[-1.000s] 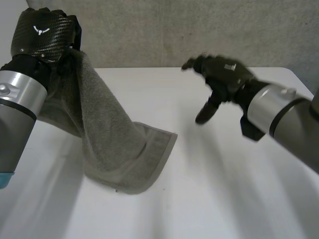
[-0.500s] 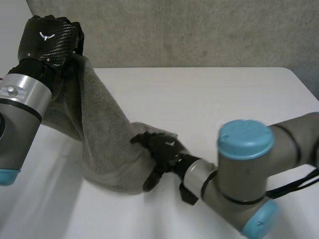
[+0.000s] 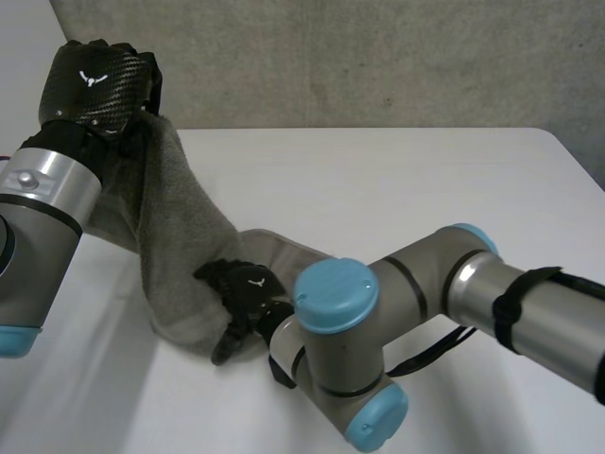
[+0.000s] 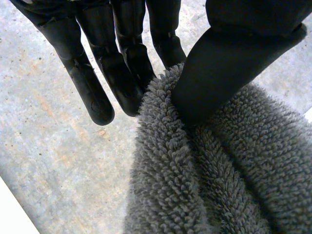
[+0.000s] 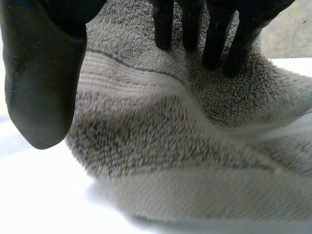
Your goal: Fold the towel.
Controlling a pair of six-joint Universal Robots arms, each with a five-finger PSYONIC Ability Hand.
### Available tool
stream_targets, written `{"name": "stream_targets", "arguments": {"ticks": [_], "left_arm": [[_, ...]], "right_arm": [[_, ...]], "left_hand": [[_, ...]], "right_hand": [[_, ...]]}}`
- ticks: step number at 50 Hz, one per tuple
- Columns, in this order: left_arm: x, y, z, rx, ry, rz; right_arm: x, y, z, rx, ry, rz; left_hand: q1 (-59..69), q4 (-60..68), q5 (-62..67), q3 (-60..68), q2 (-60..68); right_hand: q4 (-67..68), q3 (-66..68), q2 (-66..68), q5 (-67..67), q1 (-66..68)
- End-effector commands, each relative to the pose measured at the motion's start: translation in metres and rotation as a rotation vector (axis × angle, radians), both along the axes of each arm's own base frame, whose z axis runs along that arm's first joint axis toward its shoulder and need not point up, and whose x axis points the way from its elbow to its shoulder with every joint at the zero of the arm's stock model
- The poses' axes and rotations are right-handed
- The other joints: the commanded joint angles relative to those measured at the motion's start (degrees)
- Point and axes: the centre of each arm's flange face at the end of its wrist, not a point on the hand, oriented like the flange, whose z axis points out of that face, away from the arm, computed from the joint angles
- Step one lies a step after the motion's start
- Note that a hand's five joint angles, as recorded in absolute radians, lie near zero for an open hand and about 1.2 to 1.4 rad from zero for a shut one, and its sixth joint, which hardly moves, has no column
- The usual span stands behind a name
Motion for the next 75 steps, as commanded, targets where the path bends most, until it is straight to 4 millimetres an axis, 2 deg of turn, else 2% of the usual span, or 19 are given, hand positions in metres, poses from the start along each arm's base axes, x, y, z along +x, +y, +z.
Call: {"name": "stream_targets", "arguments": {"ticks": [1, 5, 7, 9, 16, 18, 21, 26, 39, 49, 59, 63, 68, 69, 70, 72, 73, 74, 75], "left_arm": [[0.0, 0.0, -0.001, 0.002, -0.001, 0.0], [0.0, -0.001, -0.001, 0.0, 0.0, 0.0], [0.0, -0.001, -0.001, 0.0, 0.0, 0.0], [0.0, -0.001, -0.001, 0.002, -0.001, 0.001], [0.006, -0.008, -0.005, 0.013, -0.001, 0.033], [0.01, -0.011, -0.005, 0.014, -0.001, 0.053], [0.016, -0.016, -0.009, 0.028, -0.002, 0.093], [0.021, -0.021, -0.018, 0.054, -0.015, 0.115], [-0.002, 0.006, -0.064, 0.245, -0.095, 0.018], [-0.036, 0.062, -0.119, 0.486, -0.237, -0.147], [-0.04, 0.065, -0.128, 0.522, -0.263, -0.162], [-0.045, 0.056, -0.123, 0.493, -0.258, -0.159], [-0.062, 0.006, -0.088, 0.306, -0.26, -0.121], [-0.062, 0.006, -0.087, 0.305, -0.26, -0.121], [-0.065, -0.012, -0.068, 0.224, -0.241, -0.095], [-0.067, -0.03, -0.041, 0.126, -0.199, -0.058], [-0.068, -0.043, -0.014, 0.032, -0.145, -0.027], [-0.068, -0.043, -0.014, 0.031, -0.144, -0.027], [-0.07, -0.051, 0.015, -0.066, -0.09, -0.008]], "right_arm": [[0.015, 0.006, -0.014, -0.007, -0.001, 0.023], [0.019, 0.006, -0.017, -0.018, 0.0, 0.032], [0.02, 0.006, -0.014, -0.026, 0.004, 0.035], [0.018, 0.004, -0.01, -0.028, 0.011, 0.031], [-0.006, -0.022, 0.036, -0.099, 0.048, -0.03], [-0.037, -0.056, 0.062, -0.177, 0.091, -0.103], [-0.054, -0.073, 0.077, -0.236, 0.123, -0.14], [-0.123, -0.122, 0.121, -0.412, 0.302, -0.224], [-0.197, -0.159, 0.189, -0.437, 0.485, -0.238], [-0.204, -0.152, 0.179, -0.355, 0.557, -0.146], [-0.208, -0.144, 0.144, -0.286, 0.653, -0.059], [-0.205, -0.15, 0.13, -0.307, 0.701, -0.021], [-0.196, -0.185, 0.15, -0.49, 0.655, -0.118], [-0.192, -0.203, 0.165, -0.584, 0.612, -0.192], [-0.192, -0.203, 0.165, -0.585, 0.611, -0.193], [-0.184, -0.232, 0.214, -0.796, 0.455, -0.365], [-0.184, -0.232, 0.214, -0.797, 0.454, -0.365], [-0.181, -0.24, 0.24, -0.889, 0.355, -0.434], [-0.181, -0.244, 0.265, -0.968, 0.25, -0.486]], "left_hand": [[12.6, 10.2, 11.9, 10.3, 10.3], [12.6, 10.2, 11.9, 10.3, 10.3], [12.6, 10.2, 11.9, 10.3, 10.3], [12.6, 10.2, 11.9, 10.3, 10.3], [12.6, 10.2, 11.9, 10.3, 10.3], [12.6, 10.2, 11.9, 10.3, 10.3], [12.6, 10.2, 11.9, 10.3, 10.3], [12.6, 10.2, 11.9, 10.3, 10.3], [12.6, 10.2, 11.9, 10.3, 10.3], [12.6, 10.2, 11.9, 10.3, 10.3], [12.6, 10.2, 11.9, 10.3, 10.3], [12.6, 10.2, 11.9, 10.3, 10.3], [12.6, 10.2, 11.9, 10.3, 10.3], [12.6, 10.2, 11.9, 10.3, 10.3], [12.6, 10.2, 11.9, 10.3, 10.3], [12.6, 10.2, 11.9, 10.3, 10.3], [12.6, 10.2, 11.9, 10.3, 10.3], [12.6, 10.2, 11.9, 10.3, 10.3], [12.6, 10.2, 11.9, 10.3, 10.3]], "right_hand": [[0.0, 1.1, 0.4, 1.3, 1.5], [23.4, 24.5, 23.8, 24.6, 24.8], [52.7, 53.8, 53.1, 53.9, 54.1], [65.1, 66.2, 65.5, 66.3, 66.6], [65.2, 66.3, 65.7, 66.5, 66.7], [65.2, 66.3, 65.7, 66.5, 66.7], [65.2, 66.3, 65.7, 66.5, 66.7], [65.2, 66.3, 65.7, 66.5, 66.7], [65.2, 66.3, 65.7, 66.5, 66.7], [65.2, 66.3, 65.7, 66.5, 66.7], [65.2, 66.3, 65.7, 66.5, 66.7], [65.2, 66.3, 65.7, 66.5, 66.7], [65.2, 66.3, 65.7, 66.5, 66.7], [65.2, 66.3, 65.7, 66.5, 66.7], [65.2, 66.3, 65.7, 66.5, 66.7], [65.2, 66.3, 65.7, 66.5, 66.7], [65.2, 66.3, 65.7, 66.5, 66.7], [65.2, 66.3, 65.7, 66.5, 66.7], [65.2, 66.3, 65.7, 66.5, 66.7]]}}
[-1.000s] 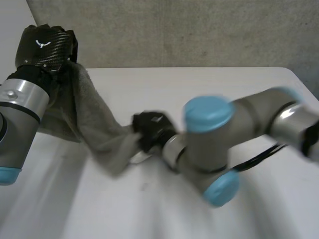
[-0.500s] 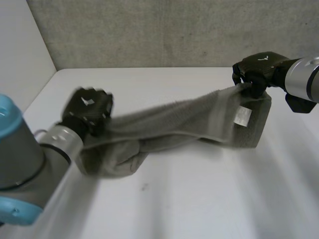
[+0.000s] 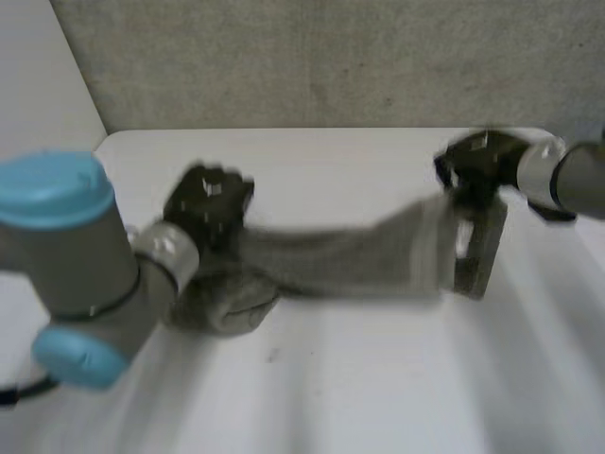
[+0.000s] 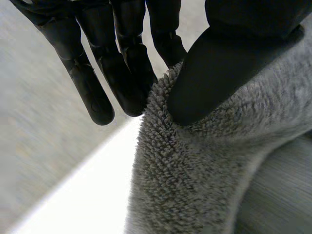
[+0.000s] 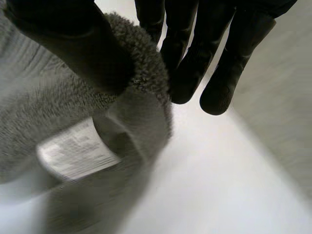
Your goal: Fold the towel.
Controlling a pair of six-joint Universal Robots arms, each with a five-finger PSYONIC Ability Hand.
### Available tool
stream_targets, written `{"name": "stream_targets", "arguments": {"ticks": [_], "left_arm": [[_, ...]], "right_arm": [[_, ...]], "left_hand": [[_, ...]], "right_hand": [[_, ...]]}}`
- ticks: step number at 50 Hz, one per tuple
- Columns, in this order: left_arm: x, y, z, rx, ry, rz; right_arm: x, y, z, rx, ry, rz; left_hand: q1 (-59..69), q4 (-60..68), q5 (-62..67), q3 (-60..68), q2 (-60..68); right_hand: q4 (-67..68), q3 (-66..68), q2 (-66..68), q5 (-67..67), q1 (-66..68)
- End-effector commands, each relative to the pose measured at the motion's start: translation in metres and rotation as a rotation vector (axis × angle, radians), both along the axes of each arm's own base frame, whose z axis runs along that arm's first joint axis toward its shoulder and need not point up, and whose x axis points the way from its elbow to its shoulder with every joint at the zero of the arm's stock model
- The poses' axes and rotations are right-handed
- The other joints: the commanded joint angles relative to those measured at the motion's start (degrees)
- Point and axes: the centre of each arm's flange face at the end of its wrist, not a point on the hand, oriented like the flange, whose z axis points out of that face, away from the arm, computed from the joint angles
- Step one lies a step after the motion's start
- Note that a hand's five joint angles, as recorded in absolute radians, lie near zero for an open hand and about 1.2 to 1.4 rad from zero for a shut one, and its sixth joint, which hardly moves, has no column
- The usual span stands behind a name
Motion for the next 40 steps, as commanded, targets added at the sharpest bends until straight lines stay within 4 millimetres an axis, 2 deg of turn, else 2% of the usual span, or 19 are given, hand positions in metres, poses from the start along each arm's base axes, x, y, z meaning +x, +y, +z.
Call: {"name": "stream_targets", "arguments": {"ticks": [1, 4, 5, 9, 11, 18, 20, 21, 23, 24, 25, 26, 27, 28, 29, 30, 31, 35, 40], "left_arm": [[-0.01, -0.058, 0.121, -0.44, 0.21, 0.093], [-0.008, -0.059, 0.159, -0.575, 0.292, 0.114], [-0.008, -0.059, 0.16, -0.576, 0.293, 0.114], [-0.006, -0.048, 0.183, -0.642, 0.345, 0.131], [-0.004, -0.045, 0.18, -0.63, 0.339, 0.132], [-0.002, -0.031, 0.128, -0.493, 0.241, 0.116], [0.0, -0.024, 0.087, -0.389, 0.175, 0.107], [0.0, -0.024, 0.087, -0.388, 0.175, 0.107], [0.002, -0.015, 0.047, -0.286, 0.114, 0.098], [0.002, -0.015, 0.047, -0.285, 0.114, 0.098], [0.001, -0.01, 0.027, -0.234, 0.084, 0.084], [0.001, -0.01, 0.027, -0.234, 0.084, 0.084], [-0.003, -0.005, 0.003, -0.178, 0.048, 0.069], [-0.006, 0.001, -0.019, -0.124, 0.017, 0.052], [-0.006, 0.001, -0.019, -0.123, 0.016, 0.052], [-0.008, 0.006, -0.038, -0.076, -0.014, 0.038], [-0.009, 0.01, -0.055, -0.033, -0.04, 0.031], [-0.011, 0.017, -0.08, 0.027, -0.08, 0.018], [-0.01, 0.022, -0.089, 0.051, -0.097, 0.01]], "right_arm": [[0.013, -0.05, 0.106, -0.524, -0.353, -0.069], [0.011, -0.05, 0.144, -0.66, -0.505, -0.061], [0.011, -0.048, 0.158, -0.702, -0.555, -0.041], [0.01, -0.043, 0.168, -0.711, -0.595, -0.024], [0.01, -0.041, 0.166, -0.695, -0.589, -0.022], [0.019, -0.037, 0.108, -0.406, -0.455, 0.033], [0.021, -0.037, 0.092, -0.353, -0.407, 0.043], [0.022, -0.038, 0.072, -0.296, -0.355, 0.05], [0.023, -0.038, 0.053, -0.25, -0.302, 0.051], [0.024, -0.04, 0.033, -0.204, -0.257, 0.049], [0.024, -0.04, 0.033, -0.204, -0.256, 0.049], [0.024, -0.041, 0.013, -0.157, -0.216, 0.05], [0.025, -0.042, -0.008, -0.101, -0.187, 0.052], [0.025, -0.042, -0.009, -0.101, -0.187, 0.052], [0.026, -0.041, -0.031, -0.034, -0.165, 0.05], [0.026, -0.041, -0.031, -0.033, -0.165, 0.05], [0.027, -0.038, -0.052, 0.031, -0.143, 0.052], [0.027, -0.031, -0.095, 0.168, -0.092, 0.051], [0.023, -0.029, -0.102, 0.195, -0.075, 0.044]], "left_hand": [[11.8, 10.2, 11.5, 10.3, 10.2], [11.8, 10.2, 11.5, 10.3, 10.2], [11.8, 10.2, 11.5, 10.3, 10.2], [11.8, 10.2, 11.5, 10.3, 10.2], [11.8, 10.2, 11.5, 10.3, 10.2], [11.8, 10.2, 11.5, 10.3, 10.2], [11.8, 10.2, 11.5, 10.3, 10.2], [11.8, 10.2, 11.5, 10.3, 10.2], [11.8, 10.2, 11.5, 10.3, 10.2], [11.8, 10.2, 11.5, 10.3, 10.2], [11.8, 10.2, 11.5, 10.3, 10.2], [11.8, 10.2, 11.5, 10.3, 10.2], [11.8, 10.2, 11.5, 10.3, 10.2], [11.8, 10.2, 11.5, 10.3, 10.2], [11.8, 10.2, 11.5, 10.3, 10.2], [11.8, 10.2, 11.5, 10.3, 10.2], [11.8, 10.2, 11.5, 10.3, 10.2], [11.8, 10.2, 11.5, 10.3, 10.2], [11.8, 10.2, 11.5, 10.3, 10.2]], "right_hand": [[3.2, 4.0, 4.6, 3.0, 4.2], [3.2, 4.0, 4.6, 3.0, 4.2], [3.2, 4.0, 4.6, 3.0, 4.2], [3.2, 4.0, 4.6, 3.0, 4.2], [3.2, 4.0, 4.6, 3.0, 4.2], [3.2, 4.0, 4.6, 3.0, 4.2], [3.2, 4.0, 4.6, 3.0, 4.2], [3.2, 4.0, 4.6, 3.0, 4.2], [3.2, 4.0, 4.6, 3.0, 4.2], [3.2, 4.0, 4.6, 3.0, 4.2], [3.2, 4.0, 4.6, 3.0, 4.2], [3.2, 4.0, 4.6, 3.0, 4.2], [3.2, 4.0, 4.6, 3.0, 4.2], [3.2, 4.0, 4.6, 3.0, 4.2], [3.2, 4.0, 4.6, 3.0, 4.2], [3.2, 4.0, 4.6, 3.0, 4.2], [3.2, 4.0, 4.6, 3.0, 4.2], [3.2, 4.0, 4.6, 3.0, 4.2], [3.2, 4.0, 4.6, 3.0, 4.2]]}}
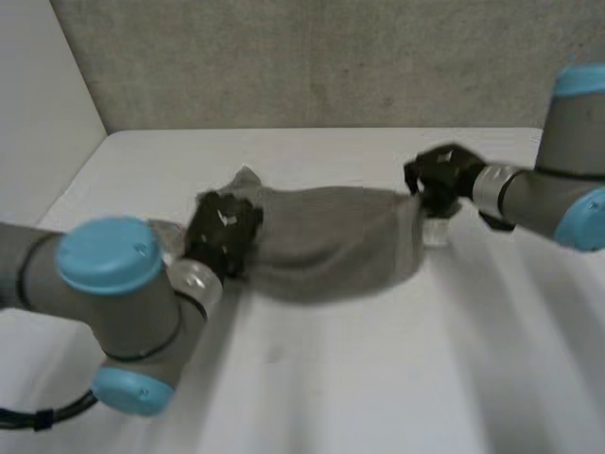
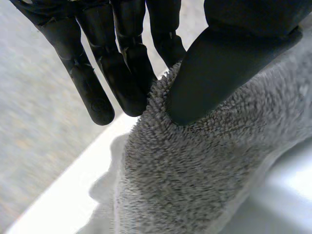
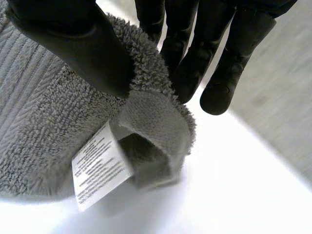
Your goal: Fold the towel.
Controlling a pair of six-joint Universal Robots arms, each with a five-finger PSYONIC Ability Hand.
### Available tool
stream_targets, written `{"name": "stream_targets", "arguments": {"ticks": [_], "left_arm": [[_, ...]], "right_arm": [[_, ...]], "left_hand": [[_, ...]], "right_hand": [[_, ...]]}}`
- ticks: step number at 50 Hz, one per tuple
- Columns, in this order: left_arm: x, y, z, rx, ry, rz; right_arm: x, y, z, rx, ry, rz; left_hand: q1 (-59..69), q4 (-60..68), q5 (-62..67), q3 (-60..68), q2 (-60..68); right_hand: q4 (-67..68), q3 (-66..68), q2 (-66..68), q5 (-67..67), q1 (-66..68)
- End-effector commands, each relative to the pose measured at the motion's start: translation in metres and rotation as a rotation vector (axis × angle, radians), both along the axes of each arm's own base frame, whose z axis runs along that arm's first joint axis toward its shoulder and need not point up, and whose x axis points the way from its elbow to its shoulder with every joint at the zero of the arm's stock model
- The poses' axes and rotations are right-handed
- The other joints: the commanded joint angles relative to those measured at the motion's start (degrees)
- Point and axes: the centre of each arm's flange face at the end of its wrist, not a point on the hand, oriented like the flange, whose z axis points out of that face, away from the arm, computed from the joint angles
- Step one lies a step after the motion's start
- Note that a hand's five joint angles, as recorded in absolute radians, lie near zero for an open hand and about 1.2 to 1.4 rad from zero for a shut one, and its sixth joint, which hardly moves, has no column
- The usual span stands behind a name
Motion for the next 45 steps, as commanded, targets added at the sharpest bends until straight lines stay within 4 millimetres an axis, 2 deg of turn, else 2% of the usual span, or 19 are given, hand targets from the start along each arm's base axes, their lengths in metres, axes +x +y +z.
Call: {"name": "stream_targets", "arguments": {"ticks": [1, 8, 10, 15, 22, 27, 32, 34, 36, 37, 38, 39, 40, 41, 42, 44, 45], "left_arm": [[-0.002, 0.008, -0.019, 0.05, -0.031, -0.013], [-0.005, 0.011, -0.001, 0.011, 0.003, -0.022], [-0.015, 0.022, 0.002, 0.004, 0.015, -0.061], [-0.027, 0.033, 0.002, 0.013, 0.04, -0.1], [-0.041, 0.051, -0.007, 0.069, 0.047, -0.151], [-0.049, 0.052, -0.008, 0.086, 0.07, -0.162], [-0.057, 0.044, -0.006, 0.091, 0.12, -0.158], [-0.06, 0.042, -0.004, 0.093, 0.137, -0.156], [-0.062, 0.038, -0.001, 0.091, 0.158, -0.155], [-0.062, 0.038, -0.001, 0.091, 0.158, -0.155], [-0.062, 0.037, -0.001, 0.092, 0.157, -0.152], [-0.062, 0.037, -0.001, 0.092, 0.157, -0.152], [-0.06, 0.036, -0.001, 0.094, 0.155, -0.144], [-0.057, 0.034, 0.0, 0.095, 0.154, -0.136], [-0.057, 0.034, 0.0, 0.095, 0.154, -0.136], [-0.047, 0.027, 0.002, 0.112, 0.136, -0.102], [-0.047, 0.027, 0.002, 0.112, 0.136, -0.102]], "right_arm": [[-0.004, 0.006, -0.026, 0.089, 0.037, -0.003], [-0.021, 0.0, -0.013, 0.102, 0.048, -0.069], [-0.026, 0.0, -0.013, 0.115, 0.064, -0.091], [-0.035, 0.001, -0.009, 0.142, 0.115, -0.138], [-0.052, -0.013, 0.003, 0.043, 0.212, -0.194], [-0.055, -0.021, 0.009, -0.012, 0.226, -0.224], [-0.05, -0.026, 0.003, -0.041, 0.222, -0.223], [-0.049, -0.028, 0.001, -0.048, 0.219, -0.223], [-0.046, -0.03, -0.003, -0.06, 0.214, -0.221], [-0.046, -0.03, -0.003, -0.06, 0.214, -0.221], [-0.043, -0.03, -0.003, -0.065, 0.206, -0.218], [-0.043, -0.03, -0.003, -0.065, 0.206, -0.218], [-0.042, -0.03, -0.005, -0.068, 0.205, -0.217], [-0.042, -0.031, -0.006, -0.071, 0.204, -0.219], [-0.042, -0.031, -0.006, -0.071, 0.204, -0.219], [-0.042, -0.031, -0.008, -0.067, 0.199, -0.223], [-0.042, -0.031, -0.008, -0.067, 0.199, -0.223]], "left_hand": [[11.8, 10.2, 11.5, 10.3, 10.2], [11.8, 10.2, 11.5, 10.3, 10.2], [11.8, 10.2, 11.5, 10.3, 10.2], [11.8, 10.2, 11.5, 10.3, 10.2], [11.8, 10.2, 11.5, 10.3, 10.2], [11.8, 10.2, 11.5, 10.3, 10.2], [11.8, 10.2, 11.5, 10.3, 10.2], [7.1, 5.5, 6.8, 5.6, 5.5], [-31.0, -32.6, -31.3, -32.6, -32.6], [-31.2, -32.8, -31.5, -32.8, -32.8], [-47.1, -48.7, -47.4, -48.6, -48.6], [-47.2, -48.8, -47.5, -48.7, -48.8], [-57.5, -59.1, -57.8, -59.1, -59.1], [-57.8, -59.4, -58.1, -59.3, -59.4], [-57.8, -59.4, -58.1, -59.3, -59.4], [-57.8, -59.4, -58.1, -59.3, -59.4], [-57.8, -59.4, -58.1, -59.3, -59.4]], "right_hand": [[3.2, 4.0, 4.1, 2.8, 4.0], [3.2, 4.0, 4.1, 2.8, 4.0], [3.2, 4.0, 4.1, 2.8, 4.0], [3.2, 4.0, 4.1, 2.8, 4.0], [3.2, 4.0, 4.1, 2.8, 4.0], [3.2, 4.0, 4.1, 2.8, 4.0], [3.2, 4.0, 4.1, 2.8, 4.0], [3.2, 4.0, 4.1, 2.8, 4.0], [3.2, 4.0, 4.1, 2.8, 4.0], [3.2, 4.0, 4.1, 2.8, 4.0], [3.2, 4.0, 4.1, 2.8, 4.0], [3.2, 4.0, 4.1, 2.8, 4.0], [3.2, 4.0, 4.1, 2.8, 4.0], [-4.7, -3.9, -3.8, -5.1, -3.9], [-4.8, -4.0, -3.9, -5.2, -4.0], [-53.4, -52.5, -52.5, -53.7, -52.5], [-53.6, -52.8, -52.7, -54.0, -52.8]]}}
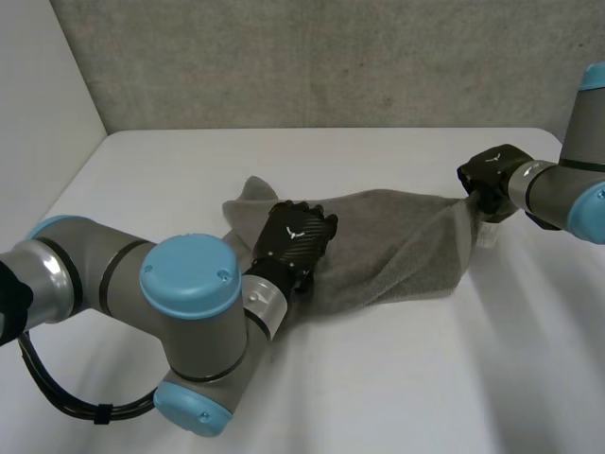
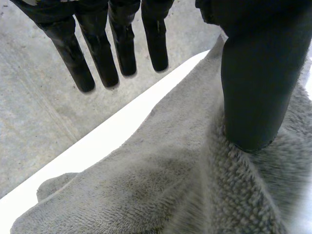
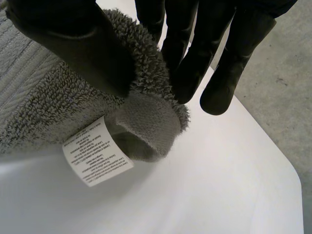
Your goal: Fold the towel.
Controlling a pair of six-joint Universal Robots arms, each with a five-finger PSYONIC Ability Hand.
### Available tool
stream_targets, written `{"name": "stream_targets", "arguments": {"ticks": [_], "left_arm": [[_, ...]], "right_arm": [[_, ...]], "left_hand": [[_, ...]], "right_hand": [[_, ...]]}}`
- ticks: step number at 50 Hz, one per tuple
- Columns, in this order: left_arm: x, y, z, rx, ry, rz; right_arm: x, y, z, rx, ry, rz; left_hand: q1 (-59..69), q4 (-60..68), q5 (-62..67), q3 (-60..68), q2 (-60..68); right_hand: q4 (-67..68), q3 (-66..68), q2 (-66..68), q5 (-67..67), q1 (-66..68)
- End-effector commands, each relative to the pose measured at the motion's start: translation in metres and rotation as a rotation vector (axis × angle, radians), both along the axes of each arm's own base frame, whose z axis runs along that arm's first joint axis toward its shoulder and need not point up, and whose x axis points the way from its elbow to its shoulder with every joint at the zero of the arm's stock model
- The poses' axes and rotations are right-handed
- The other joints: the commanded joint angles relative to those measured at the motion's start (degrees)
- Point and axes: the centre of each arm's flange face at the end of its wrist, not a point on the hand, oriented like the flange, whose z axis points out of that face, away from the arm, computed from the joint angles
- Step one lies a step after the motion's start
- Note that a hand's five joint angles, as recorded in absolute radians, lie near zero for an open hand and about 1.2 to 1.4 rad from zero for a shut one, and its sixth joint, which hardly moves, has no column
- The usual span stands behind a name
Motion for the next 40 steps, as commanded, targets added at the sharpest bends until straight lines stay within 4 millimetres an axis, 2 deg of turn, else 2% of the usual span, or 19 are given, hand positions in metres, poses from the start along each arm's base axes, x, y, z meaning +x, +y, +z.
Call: {"name": "stream_targets", "arguments": {"ticks": [1, 2, 3, 5, 8, 10, 11, 13, 14, 18, 22, 27, 28, 32, 33, 35, 36, 40], "left_arm": [[0.022, -0.015, 0.006, 0.034, -0.034, 0.069], [0.031, -0.019, 0.008, 0.049, -0.047, 0.09], [0.031, -0.019, 0.008, 0.049, -0.047, 0.091], [0.048, -0.026, 0.013, 0.074, -0.065, 0.133], [0.057, -0.03, 0.017, 0.08, -0.068, 0.157], [0.072, -0.035, 0.024, 0.08, -0.063, 0.195], [0.072, -0.035, 0.024, 0.08, -0.063, 0.195], [0.084, -0.036, 0.031, 0.075, -0.06, 0.224], [0.084, -0.036, 0.031, 0.075, -0.06, 0.224], [0.099, -0.032, 0.032, 0.091, -0.064, 0.217], [0.105, -0.03, 0.025, 0.124, -0.068, 0.169], [0.122, -0.033, 0.013, 0.186, -0.085, 0.104], [0.122, -0.033, 0.013, 0.186, -0.085, 0.104], [0.13, -0.039, 0.006, 0.181, -0.128, 0.103], [0.13, -0.039, 0.006, 0.181, -0.129, 0.103], [0.134, -0.044, -0.003, 0.177, -0.175, 0.103], [0.134, -0.044, -0.003, 0.177, -0.175, 0.103], [0.147, -0.059, -0.016, 0.182, -0.228, 0.132]], "right_arm": [[0.003, -0.002, -0.005, -0.005, -0.018, -0.008], [0.003, -0.003, -0.003, -0.011, -0.031, -0.016], [0.003, -0.003, -0.003, -0.011, -0.031, -0.016], [0.0, -0.005, 0.005, -0.029, -0.075, -0.039], [-0.001, -0.006, 0.011, -0.039, -0.1, -0.049], [-0.003, -0.004, 0.027, -0.06, -0.15, -0.064], [-0.003, -0.004, 0.027, -0.06, -0.151, -0.064], [-0.006, 0.0, 0.036, -0.06, -0.175, -0.073], [-0.006, 0.0, 0.036, -0.06, -0.175, -0.073], [-0.006, 0.018, 0.045, -0.031, -0.188, -0.034], [-0.008, 0.031, 0.042, 0.018, -0.192, -0.01], [-0.008, 0.064, 0.036, 0.065, -0.203, 0.045], [-0.008, 0.065, 0.036, 0.065, -0.203, 0.045], [-0.011, 0.087, 0.03, 0.053, -0.212, 0.063], [-0.011, 0.087, 0.03, 0.053, -0.212, 0.063], [-0.013, 0.102, 0.022, 0.054, -0.213, 0.068], [-0.013, 0.102, 0.022, 0.054, -0.213, 0.068], [-0.014, 0.123, 0.007, 0.067, -0.209, 0.084]], "left_hand": [[-12.2, -11.8, -11.9, -11.9, -11.8], [-12.2, -11.8, -11.9, -11.9, -11.8], [-12.2, -11.8, -11.9, -11.9, -11.8], [-12.2, -11.8, -11.9, -11.9, -11.8], [-12.2, -11.8, -11.9, -11.9, -11.8], [-12.4, -12.0, -12.0, -12.1, -12.0], [-12.4, -12.0, -12.0, -12.1, -12.0], [-12.4, -12.0, -12.0, -12.1, -12.0], [-12.4, -12.0, -12.0, -12.1, -12.0], [-11.7, -11.3, -11.4, -11.4, -11.3], [-10.2, -9.8, -9.8, -9.9, -9.8], [-2.3, -1.9, -2.0, -2.0, -1.9], [-2.3, -1.9, -1.9, -2.0, -1.9], [1.1, 1.5, 1.4, 1.4, 1.5], [1.1, 1.5, 1.4, 1.4, 1.5], [1.1, 1.5, 1.4, 1.4, 1.5], [1.1, 1.5, 1.4, 1.4, 1.5], [3.2, 3.7, 3.6, 3.6, 3.7]], "right_hand": [[-61.2, -60.5, -59.3, -61.3, -59.3], [-61.2, -60.5, -59.3, -61.3, -59.3], [-61.2, -60.5, -59.3, -61.3, -59.3], [-61.2, -60.5, -59.3, -61.3, -59.3], [-61.2, -60.5, -59.3, -61.3, -59.3], [-61.2, -60.5, -59.3, -61.3, -59.3], [-61.2, -60.5, -59.3, -61.3, -59.3], [-61.2, -60.5, -59.3, -61.3, -59.3], [-61.2, -60.5, -59.3, -61.3, -59.3], [-61.2, -60.5, -59.3, -61.3, -59.3], [-61.2, -60.5, -59.3, -61.3, -59.3], [-61.2, -60.5, -59.3, -61.3, -59.3], [-61.2, -60.5, -59.3, -61.3, -59.3], [-61.2, -60.5, -59.3, -61.3, -59.3], [-61.2, -60.5, -59.3, -61.3, -59.3], [-61.2, -60.5, -59.3, -61.3, -59.3], [-61.2, -60.5, -59.3, -61.3, -59.3], [-61.2, -60.5, -59.3, -61.3, -59.3]]}}
